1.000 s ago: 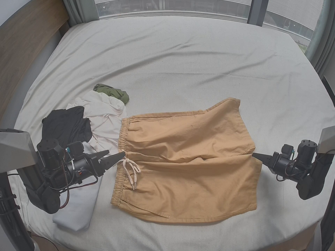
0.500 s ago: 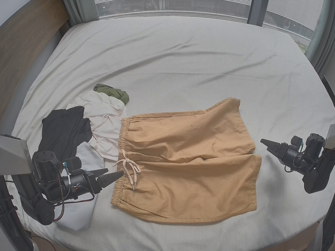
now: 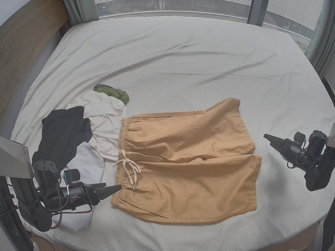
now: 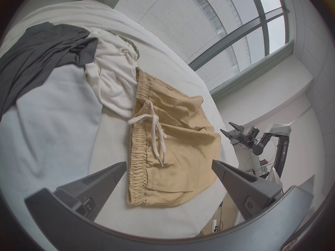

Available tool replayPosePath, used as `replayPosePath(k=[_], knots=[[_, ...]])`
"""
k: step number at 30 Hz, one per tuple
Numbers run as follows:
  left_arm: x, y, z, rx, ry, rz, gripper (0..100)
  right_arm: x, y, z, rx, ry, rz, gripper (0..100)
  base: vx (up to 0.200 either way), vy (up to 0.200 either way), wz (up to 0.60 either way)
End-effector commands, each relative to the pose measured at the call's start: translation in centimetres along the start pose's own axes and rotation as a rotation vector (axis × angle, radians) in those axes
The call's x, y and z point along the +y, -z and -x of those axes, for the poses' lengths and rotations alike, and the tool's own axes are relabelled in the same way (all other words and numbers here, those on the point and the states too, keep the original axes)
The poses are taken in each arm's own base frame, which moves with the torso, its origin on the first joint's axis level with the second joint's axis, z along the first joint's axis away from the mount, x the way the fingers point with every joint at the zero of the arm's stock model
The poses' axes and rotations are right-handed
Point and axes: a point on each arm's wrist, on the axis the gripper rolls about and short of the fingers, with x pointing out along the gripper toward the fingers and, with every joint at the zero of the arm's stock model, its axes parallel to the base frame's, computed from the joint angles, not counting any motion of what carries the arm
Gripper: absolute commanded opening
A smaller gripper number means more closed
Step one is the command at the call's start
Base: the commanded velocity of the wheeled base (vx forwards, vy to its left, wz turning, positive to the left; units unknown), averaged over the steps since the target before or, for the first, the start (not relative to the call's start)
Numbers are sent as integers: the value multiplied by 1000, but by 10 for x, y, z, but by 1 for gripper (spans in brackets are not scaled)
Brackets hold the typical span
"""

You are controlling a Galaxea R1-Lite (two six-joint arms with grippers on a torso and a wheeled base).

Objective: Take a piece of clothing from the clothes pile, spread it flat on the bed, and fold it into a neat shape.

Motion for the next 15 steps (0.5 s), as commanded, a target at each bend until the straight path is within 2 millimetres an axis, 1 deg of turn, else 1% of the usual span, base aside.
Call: replayPosePath(k=[1,2,3,6,7,15], knots=[[9,15,-5,67,-25,34,100,3,0,0,0,-8,5,100,0,0,0],[9,15,-5,67,-25,34,100,3,0,0,0,-8,5,100,0,0,0],[10,22,-5,99,-34,42,100,3,0,0,-1,-6,4,100,0,0,0],[11,30,-4,133,-41,50,100,3,-1,0,-2,-7,5,100,0,0,0],[14,35,-5,157,-51,48,100,3,-1,-1,-4,-9,6,100,0,0,0],[20,41,-10,182,-58,52,100,3,-2,-1,-5,-9,7,100,0,0,0]])
